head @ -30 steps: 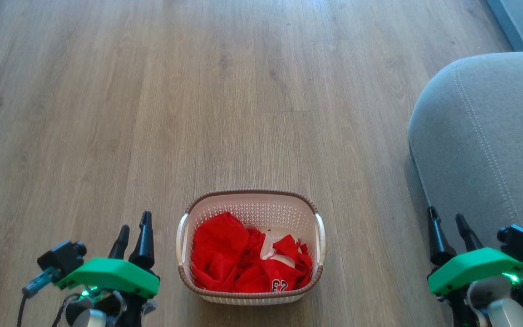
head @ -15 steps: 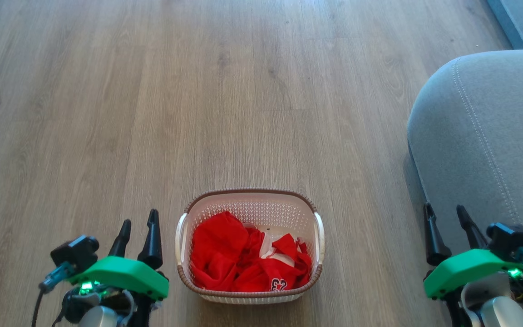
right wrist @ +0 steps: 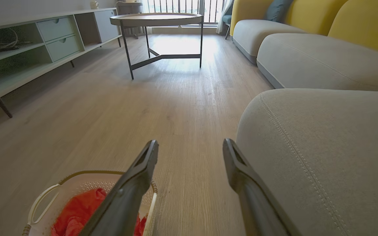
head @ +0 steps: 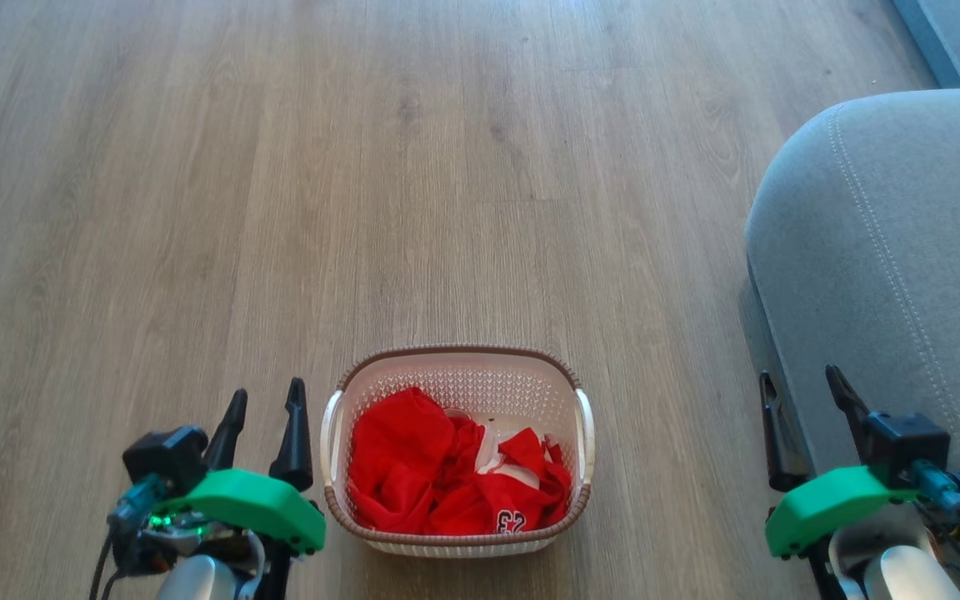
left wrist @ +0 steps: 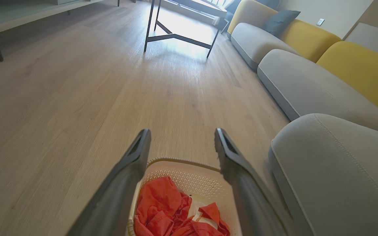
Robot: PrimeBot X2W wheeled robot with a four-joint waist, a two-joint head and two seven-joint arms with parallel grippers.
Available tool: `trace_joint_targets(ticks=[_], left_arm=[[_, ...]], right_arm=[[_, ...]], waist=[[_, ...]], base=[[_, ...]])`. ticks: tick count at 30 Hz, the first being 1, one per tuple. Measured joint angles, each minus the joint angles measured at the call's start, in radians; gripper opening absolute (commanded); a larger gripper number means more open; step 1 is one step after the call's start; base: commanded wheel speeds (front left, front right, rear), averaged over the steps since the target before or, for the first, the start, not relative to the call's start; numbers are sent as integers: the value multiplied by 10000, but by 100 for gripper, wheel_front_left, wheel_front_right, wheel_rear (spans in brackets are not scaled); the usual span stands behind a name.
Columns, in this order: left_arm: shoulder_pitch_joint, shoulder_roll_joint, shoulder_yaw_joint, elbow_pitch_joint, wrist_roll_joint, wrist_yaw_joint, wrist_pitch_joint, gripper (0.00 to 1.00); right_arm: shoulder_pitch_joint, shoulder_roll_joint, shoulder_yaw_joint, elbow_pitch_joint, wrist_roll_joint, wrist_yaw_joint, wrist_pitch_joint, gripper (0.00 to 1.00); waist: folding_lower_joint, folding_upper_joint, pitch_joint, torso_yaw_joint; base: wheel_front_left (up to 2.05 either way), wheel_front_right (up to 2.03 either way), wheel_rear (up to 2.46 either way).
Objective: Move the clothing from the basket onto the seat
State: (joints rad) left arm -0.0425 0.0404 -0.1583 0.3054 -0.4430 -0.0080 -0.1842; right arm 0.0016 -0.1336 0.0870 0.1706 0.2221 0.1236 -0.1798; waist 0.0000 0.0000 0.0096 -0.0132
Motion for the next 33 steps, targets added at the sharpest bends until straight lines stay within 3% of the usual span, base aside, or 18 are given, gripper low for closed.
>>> trace_joint_targets(ticks=[23, 33], left_arm=[[-6, 10, -343, 113, 2592, 174, -654, 100], [-7, 10, -345, 176, 2654, 174, -654, 100]], right_arm=[[46, -251, 222, -278, -2757, 0, -688, 100], [49, -247, 203, -286, -2736, 2, -688, 100]], waist=[[0, 0, -59, -19], [0, 0, -43, -42]], base=[[0, 0, 0], [0, 0, 0]])
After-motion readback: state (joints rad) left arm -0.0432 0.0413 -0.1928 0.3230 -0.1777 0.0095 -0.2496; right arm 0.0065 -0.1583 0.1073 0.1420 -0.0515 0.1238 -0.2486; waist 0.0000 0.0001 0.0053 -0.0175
